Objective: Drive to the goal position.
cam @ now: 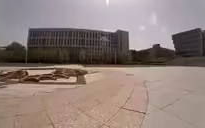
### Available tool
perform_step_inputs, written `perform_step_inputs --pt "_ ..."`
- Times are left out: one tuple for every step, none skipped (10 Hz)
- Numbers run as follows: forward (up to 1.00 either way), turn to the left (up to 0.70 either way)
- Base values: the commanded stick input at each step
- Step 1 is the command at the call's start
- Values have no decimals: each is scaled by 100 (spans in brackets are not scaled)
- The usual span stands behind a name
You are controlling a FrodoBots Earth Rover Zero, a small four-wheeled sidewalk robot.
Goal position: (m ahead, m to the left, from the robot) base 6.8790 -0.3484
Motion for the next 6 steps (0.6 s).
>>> perform_step_inputs --pt "100 0" --pt "100 0" --pt "100 0" --pt "100 0" --pt "100 0" --pt "100 0"
